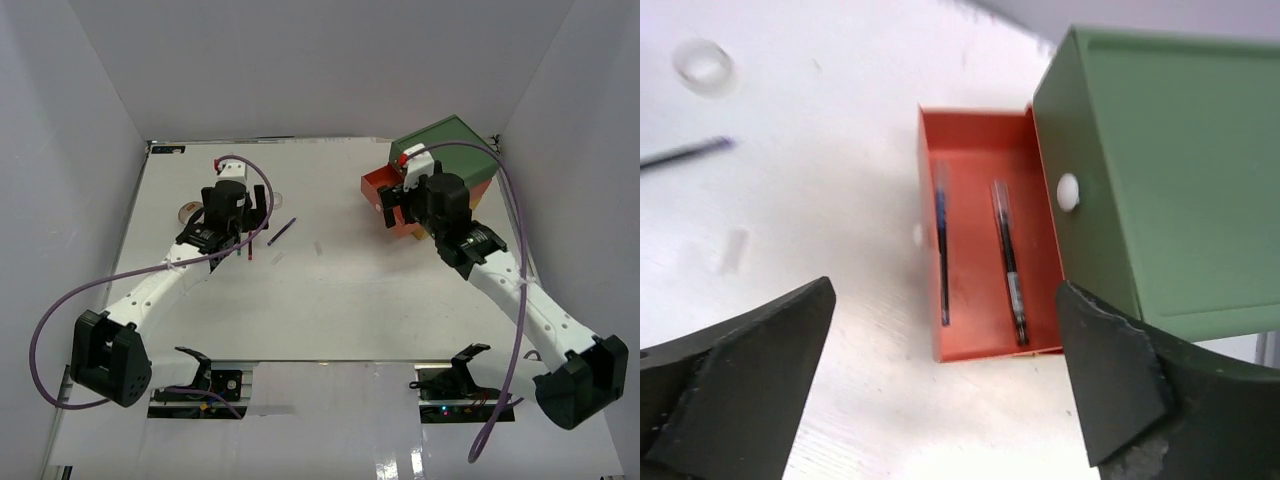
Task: Sort the stationery into containers
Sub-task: Pick up the pen from the center of the board.
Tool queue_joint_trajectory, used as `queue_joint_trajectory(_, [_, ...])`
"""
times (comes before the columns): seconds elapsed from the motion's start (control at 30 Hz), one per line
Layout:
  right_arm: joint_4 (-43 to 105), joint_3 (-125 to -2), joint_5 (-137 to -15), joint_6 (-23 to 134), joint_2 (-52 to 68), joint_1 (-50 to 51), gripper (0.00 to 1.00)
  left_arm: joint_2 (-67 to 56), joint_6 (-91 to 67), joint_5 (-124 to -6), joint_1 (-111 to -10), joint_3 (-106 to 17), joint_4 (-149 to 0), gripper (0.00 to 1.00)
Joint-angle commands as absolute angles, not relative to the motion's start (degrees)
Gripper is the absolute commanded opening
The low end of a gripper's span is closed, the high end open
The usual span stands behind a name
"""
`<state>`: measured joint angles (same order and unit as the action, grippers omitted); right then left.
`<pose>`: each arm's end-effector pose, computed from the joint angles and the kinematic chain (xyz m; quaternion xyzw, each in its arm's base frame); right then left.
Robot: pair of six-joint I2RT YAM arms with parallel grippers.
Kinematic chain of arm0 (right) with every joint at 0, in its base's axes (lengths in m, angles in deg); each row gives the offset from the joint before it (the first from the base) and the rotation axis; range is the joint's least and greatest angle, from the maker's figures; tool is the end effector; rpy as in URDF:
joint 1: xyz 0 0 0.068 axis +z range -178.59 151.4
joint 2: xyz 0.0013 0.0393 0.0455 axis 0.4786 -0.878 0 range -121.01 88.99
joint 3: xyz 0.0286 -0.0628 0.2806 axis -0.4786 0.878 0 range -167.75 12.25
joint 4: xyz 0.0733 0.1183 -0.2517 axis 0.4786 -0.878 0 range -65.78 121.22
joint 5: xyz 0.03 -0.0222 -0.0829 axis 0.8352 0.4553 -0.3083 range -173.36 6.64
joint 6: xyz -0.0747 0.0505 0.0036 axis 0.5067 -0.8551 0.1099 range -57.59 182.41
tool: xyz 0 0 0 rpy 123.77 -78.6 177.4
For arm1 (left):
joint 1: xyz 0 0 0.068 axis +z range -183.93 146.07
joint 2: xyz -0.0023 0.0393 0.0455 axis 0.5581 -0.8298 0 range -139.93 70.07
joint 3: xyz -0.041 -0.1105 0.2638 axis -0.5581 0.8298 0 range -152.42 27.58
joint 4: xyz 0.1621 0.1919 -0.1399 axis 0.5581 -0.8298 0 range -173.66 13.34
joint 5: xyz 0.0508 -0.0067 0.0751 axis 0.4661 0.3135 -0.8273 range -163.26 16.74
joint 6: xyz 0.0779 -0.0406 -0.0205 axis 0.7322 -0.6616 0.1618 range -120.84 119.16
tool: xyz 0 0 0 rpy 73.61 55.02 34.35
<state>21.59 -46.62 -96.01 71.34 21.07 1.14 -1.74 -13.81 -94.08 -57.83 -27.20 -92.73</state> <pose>0.3022 0.1522 0.3410 -0.2068 0.7833 0.0167 0.5861 0.3185 -0.1099 0.2761 -0.0033 0.8690 0.0025 0.4948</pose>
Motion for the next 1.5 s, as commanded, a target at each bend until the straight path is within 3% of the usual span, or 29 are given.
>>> queue_joint_trajectory(0.0, [26.6, -44.0, -88.7, 68.8, 28.2, 1.2, 0.95, -2.9, -15.2, -95.0, -57.1, -27.7, -93.6, 0.98])
queue_joint_trajectory(0.03, [27.3, -43.0, -87.7, 68.3, 29.6, 1.2, 0.9, -3.8, -15.8, -94.9, -56.9, -27.9, -94.1, 0.98])
queue_joint_trajectory(0.57, [36.0, -26.4, -76.3, 56.6, 37.5, 1.2, 0.92, -22.8, -21.3, -89.7, -47.2, -35.4, -100.4, 0.95])
queue_joint_trajectory(0.93, [37.5, -23.5, -75.4, 56.2, 39.1, 1.2, 0.94, -32.8, -21.8, -87.3, -45.2, -42.5, -103.3, 0.71])
queue_joint_trajectory(1.23, [37.3, -23.0, -75.3, 56.3, 39.4, 1.1, 0.94, -39.3, -21.2, -87.6, -45.2, -47.4, -104.9, 0.6])
queue_joint_trajectory(1.47, [37.1, -23.1, -75.3, 56.7, 39.5, 1.2, 0.94, -41.2, -21.1, -87.8, -44.8, -48.9, -105.4, 0.45])
